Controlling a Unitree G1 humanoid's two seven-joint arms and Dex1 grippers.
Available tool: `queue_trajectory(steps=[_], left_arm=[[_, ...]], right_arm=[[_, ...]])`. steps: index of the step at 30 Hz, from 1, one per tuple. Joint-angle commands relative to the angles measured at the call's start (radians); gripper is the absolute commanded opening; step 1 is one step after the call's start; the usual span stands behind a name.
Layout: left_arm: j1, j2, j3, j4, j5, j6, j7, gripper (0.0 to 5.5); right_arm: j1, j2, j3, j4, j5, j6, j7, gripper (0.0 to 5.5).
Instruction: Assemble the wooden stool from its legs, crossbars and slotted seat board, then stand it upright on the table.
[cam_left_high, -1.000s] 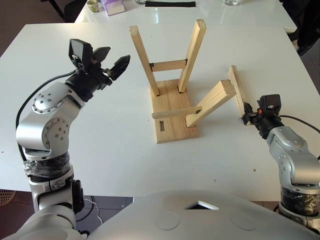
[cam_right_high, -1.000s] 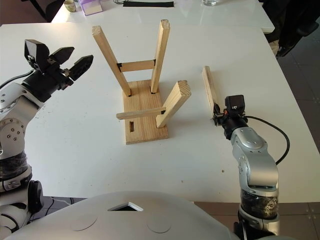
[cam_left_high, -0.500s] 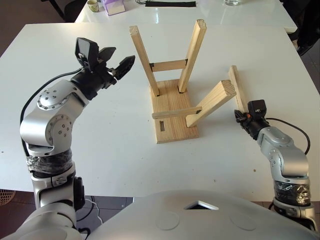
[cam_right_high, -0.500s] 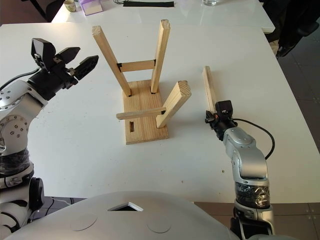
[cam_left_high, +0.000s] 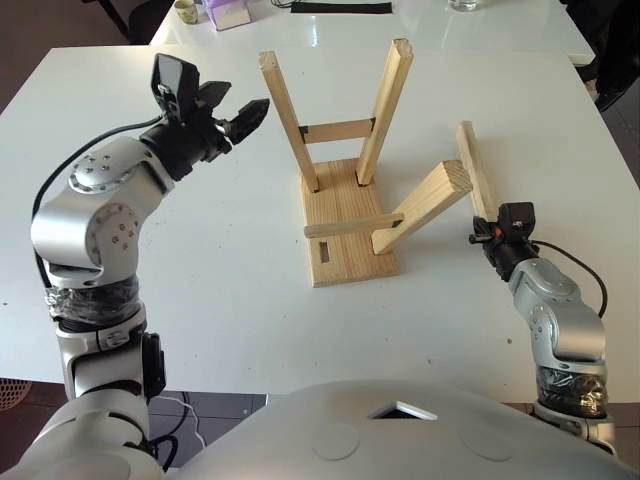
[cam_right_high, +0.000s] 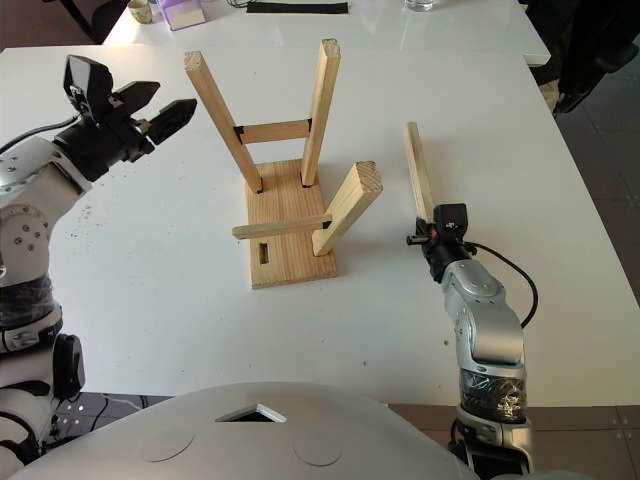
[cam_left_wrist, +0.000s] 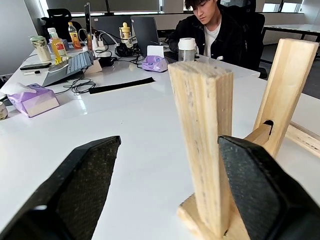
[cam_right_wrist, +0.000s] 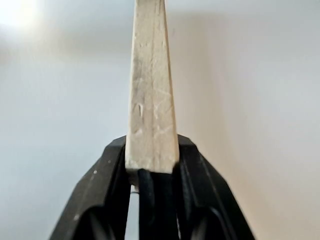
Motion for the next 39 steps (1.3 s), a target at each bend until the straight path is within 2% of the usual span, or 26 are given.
queue_trajectory(steps=[1, 5, 12, 19, 28, 39], left_arm=[[-0.146, -0.033, 0.032, -0.028, -0.194, 0.097, -0.023, 4.19], [-0.285, -0.11, -0.008, 0.043, -0.315, 0.158, -0.001, 4.78], [-0.417, -0.249, 0.086, 0.261, -0.596, 0.184, 0.129, 4.79], [-0.467, -0.258, 0.083, 0.247, -0.688, 0.157, 0.169, 4.79], [-0.444, -0.229, 0.057, 0.193, -0.716, 0.126, 0.074, 4.79], [-0.376, -0.126, -0.005, 0.085, -0.674, 0.104, -0.121, 3.04]], right_arm=[[-0.097, -0.082, -0.045, -0.044, -0.08, -0.242, -0.006, 1.04], [-0.208, -0.144, -0.04, -0.111, -0.15, -0.403, 0.006, 1.04], [-0.371, -0.189, 0.098, -0.207, -0.189, -0.577, 0.125, 1.04], [-0.406, -0.191, 0.137, -0.196, -0.158, -0.608, 0.21, 1.04], [-0.407, -0.19, 0.191, -0.154, -0.118, -0.64, 0.314, 1.04], [-0.467, -0.202, 0.151, -0.11, -0.094, -0.65, 0.351, 1.04]])
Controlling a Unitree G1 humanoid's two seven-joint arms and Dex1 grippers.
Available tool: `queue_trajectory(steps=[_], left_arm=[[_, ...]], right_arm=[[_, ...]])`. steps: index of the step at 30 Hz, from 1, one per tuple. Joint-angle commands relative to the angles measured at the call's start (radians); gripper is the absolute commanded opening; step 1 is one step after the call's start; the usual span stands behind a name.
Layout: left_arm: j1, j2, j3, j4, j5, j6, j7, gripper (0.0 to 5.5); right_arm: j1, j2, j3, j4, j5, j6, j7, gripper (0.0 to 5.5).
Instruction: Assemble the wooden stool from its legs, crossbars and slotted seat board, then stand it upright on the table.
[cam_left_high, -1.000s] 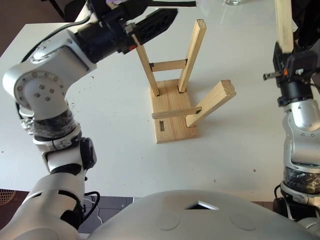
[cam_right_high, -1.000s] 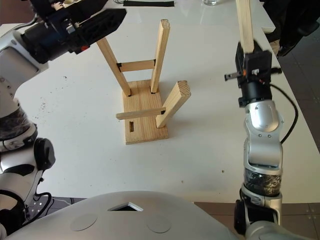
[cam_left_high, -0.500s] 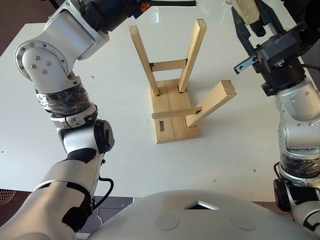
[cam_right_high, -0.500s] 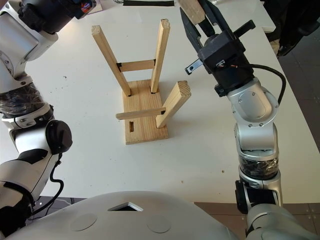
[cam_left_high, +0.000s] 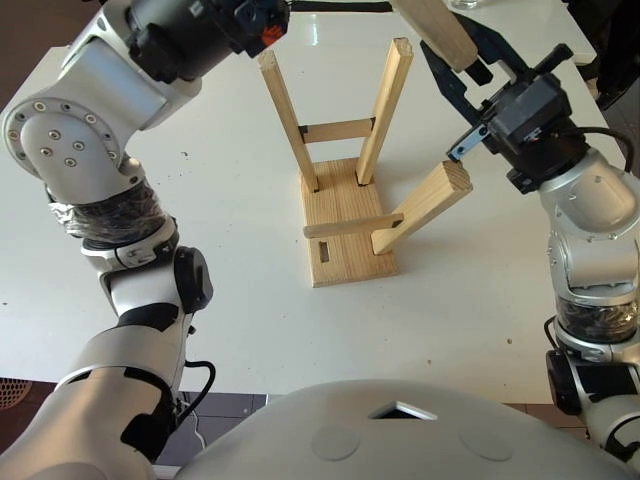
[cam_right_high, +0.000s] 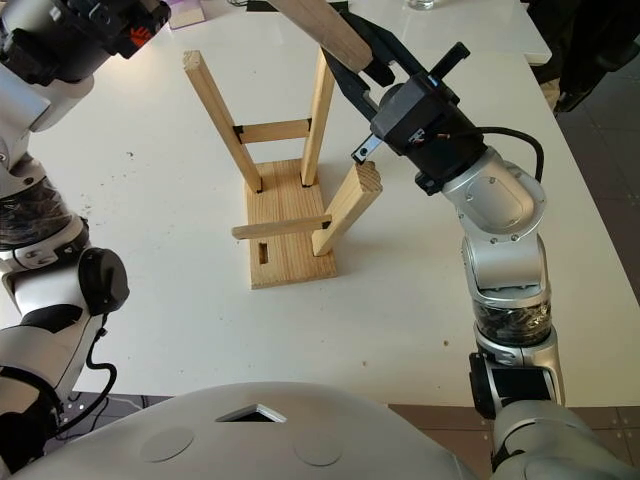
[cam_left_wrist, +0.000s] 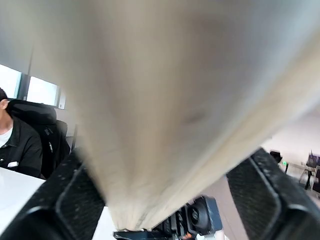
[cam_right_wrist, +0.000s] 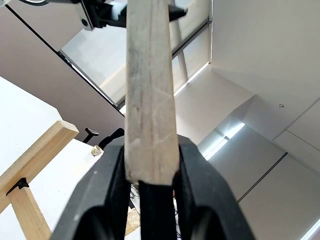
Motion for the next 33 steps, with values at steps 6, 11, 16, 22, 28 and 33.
queue_trajectory(steps=[6, 11, 16, 22, 28, 33], left_arm=[[0.02, 0.039, -0.109, 0.016, 0.162, -0.042, -0.038, 2.32], [0.004, 0.033, -0.125, 0.06, 0.209, -0.074, -0.043, 2.11], [0.021, 0.052, -0.123, 0.041, 0.223, -0.081, -0.077, 2.07], [0.043, 0.07, -0.116, 0.033, 0.253, -0.09, -0.109, 2.05], [0.041, 0.091, -0.088, 0.056, 0.297, -0.122, -0.115, 2.04], [0.05, 0.176, -0.048, 0.078, 0.375, -0.191, -0.202, 2.04]], right_arm=[[-0.024, -0.019, -0.018, 0.001, -0.022, 0.002, -0.001, 1.04], [-0.005, -0.026, -0.009, 0.001, -0.033, -0.007, 0.011, 1.04], [0.0, -0.048, -0.008, 0.004, -0.047, -0.002, 0.024, 1.04], [0.015, -0.054, -0.015, 0.002, -0.024, 0.023, 0.041, 1.9], [0.039, -0.08, -0.038, 0.011, -0.017, 0.023, 0.065, 2.24], [0.081, -0.095, -0.177, -0.006, 0.23, 0.219, 0.102, 2.24]])
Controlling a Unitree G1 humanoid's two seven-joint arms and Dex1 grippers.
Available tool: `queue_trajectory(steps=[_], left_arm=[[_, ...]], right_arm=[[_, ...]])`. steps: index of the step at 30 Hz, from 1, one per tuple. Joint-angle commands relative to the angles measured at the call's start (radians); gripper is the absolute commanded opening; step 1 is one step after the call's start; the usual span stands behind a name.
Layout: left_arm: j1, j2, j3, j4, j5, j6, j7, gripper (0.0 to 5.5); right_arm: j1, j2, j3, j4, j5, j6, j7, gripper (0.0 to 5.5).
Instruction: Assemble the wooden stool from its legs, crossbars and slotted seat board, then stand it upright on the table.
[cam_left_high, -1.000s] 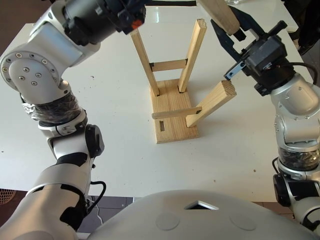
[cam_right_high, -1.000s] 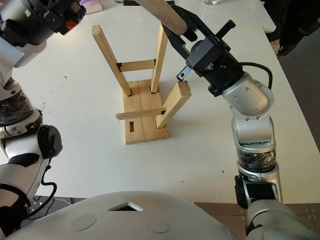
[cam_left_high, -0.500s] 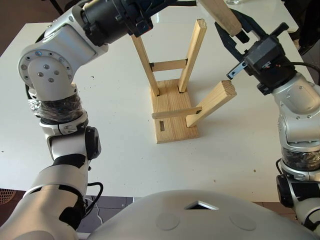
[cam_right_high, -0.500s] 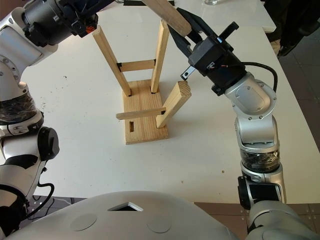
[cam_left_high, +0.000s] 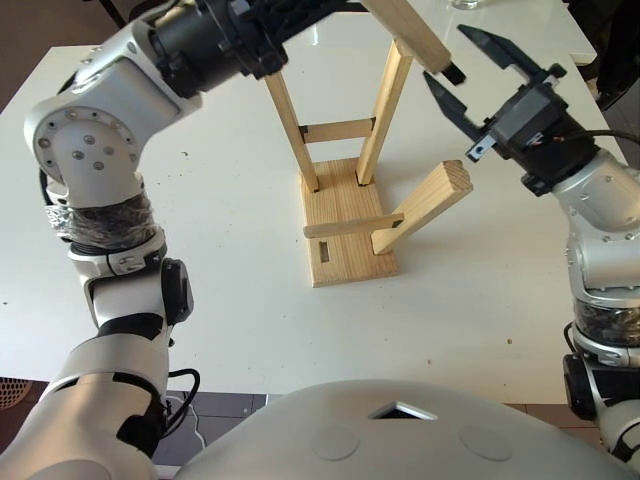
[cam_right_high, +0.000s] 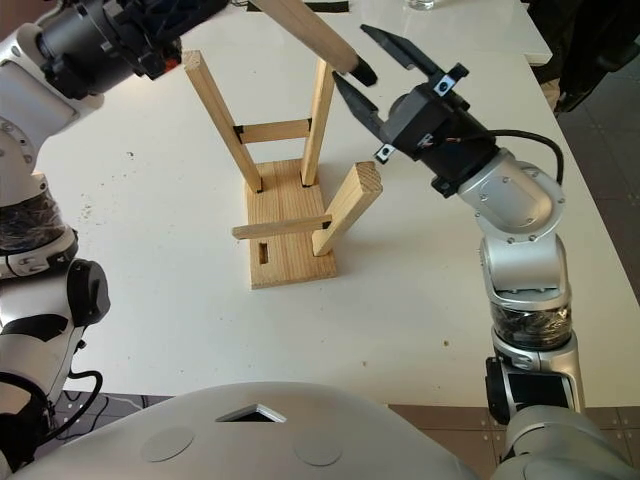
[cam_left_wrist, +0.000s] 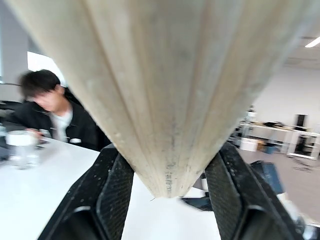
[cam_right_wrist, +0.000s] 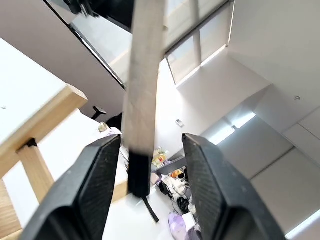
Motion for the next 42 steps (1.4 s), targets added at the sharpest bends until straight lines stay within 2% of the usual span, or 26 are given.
queue_trajectory(steps=[1, 4, 7, 11, 14, 18, 26, 32, 42], left_arm=[[0.012, 0.09, 0.04, 0.007, 0.052, -0.043, -0.088, 2.04], [0.062, 0.174, 0.075, 0.0, 0.085, -0.059, -0.154, 2.04], [0.202, 0.301, 0.108, -0.05, 0.136, -0.083, -0.294, 2.04], [0.436, 0.439, 0.17, -0.054, 0.31, -0.285, -0.516, 2.04], [0.58, 0.479, 0.221, -0.051, 0.354, -0.359, -0.632, 2.04], [0.723, 0.383, 0.21, -0.042, 0.459, -0.519, -0.6, 2.04], [0.924, 0.224, 0.18, -0.211, 0.296, -0.484, -0.588, 2.04], [1.011, 0.193, 0.137, -0.255, 0.343, -0.544, -0.59, 2.04], [1.019, 0.131, 0.044, -0.286, 0.382, -0.599, -0.533, 2.04]], right_arm=[[0.052, -0.03, -0.112, -0.022, 0.241, 0.199, 0.062, 2.24], [0.115, -0.07, -0.173, -0.023, 0.413, 0.344, 0.132, 2.24], [0.182, -0.083, -0.236, 0.027, 0.48, 0.403, 0.152, 2.24], [0.297, -0.079, -0.268, 0.054, 0.442, 0.343, 0.172, 2.24], [0.337, -0.079, -0.275, 0.04, 0.464, 0.35, 0.189, 2.24], [0.345, -0.091, -0.274, 0.038, 0.452, 0.354, 0.184, 2.24], [0.338, -0.108, -0.242, 0.053, 0.423, 0.337, 0.206, 2.24], [0.306, -0.122, -0.221, 0.07, 0.417, 0.334, 0.229, 2.24], [0.296, -0.104, -0.149, 0.071, 0.387, 0.305, 0.231, 2.24]])
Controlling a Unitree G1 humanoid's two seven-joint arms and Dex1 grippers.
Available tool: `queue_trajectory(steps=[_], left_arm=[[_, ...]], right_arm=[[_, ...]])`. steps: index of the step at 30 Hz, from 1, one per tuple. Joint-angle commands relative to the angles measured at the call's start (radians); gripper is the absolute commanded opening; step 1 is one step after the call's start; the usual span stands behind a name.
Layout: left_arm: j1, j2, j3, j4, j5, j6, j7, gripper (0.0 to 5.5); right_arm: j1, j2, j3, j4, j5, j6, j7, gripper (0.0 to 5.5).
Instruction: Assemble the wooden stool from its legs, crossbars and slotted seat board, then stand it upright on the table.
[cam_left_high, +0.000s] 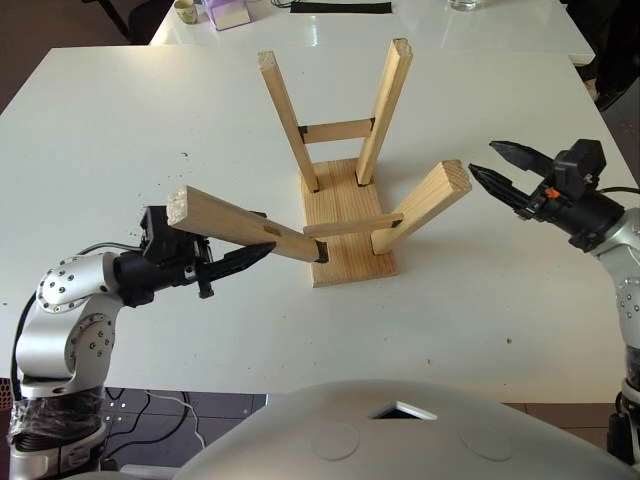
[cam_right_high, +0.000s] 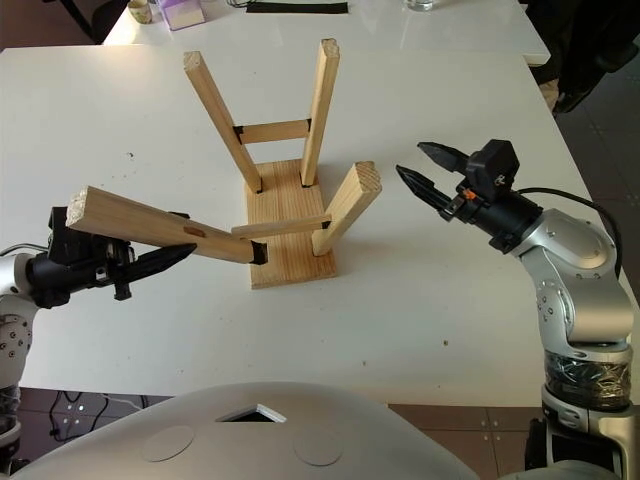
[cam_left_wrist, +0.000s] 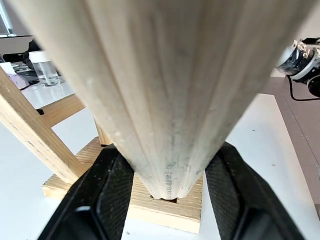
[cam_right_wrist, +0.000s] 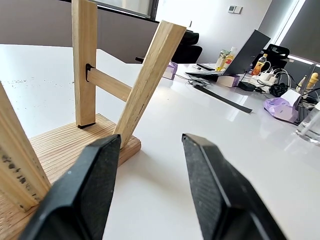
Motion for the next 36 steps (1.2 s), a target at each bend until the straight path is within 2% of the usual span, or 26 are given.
queue_trajectory(steps=[1, 13, 22, 36], left_arm=[[0.004, -0.004, -0.031, -0.039, 0.024, -0.027, 0.013, 2.04], [-0.046, 0.049, -0.044, 0.051, 0.111, -0.117, -0.025, 2.04], [-0.068, 0.075, -0.094, 0.113, 0.174, -0.159, -0.03, 2.04], [-0.201, 0.118, -0.075, 0.079, 0.085, 0.003, 0.037, 2.04]], right_arm=[[-0.006, 0.004, 0.023, 0.001, -0.017, -0.018, 0.007, 2.24], [0.028, 0.007, 0.044, -0.006, -0.051, -0.06, 0.0, 2.24], [0.032, 0.009, 0.059, -0.005, -0.067, -0.079, 0.003, 2.24], [0.058, 0.016, 0.072, -0.012, -0.093, -0.111, -0.011, 2.24]])
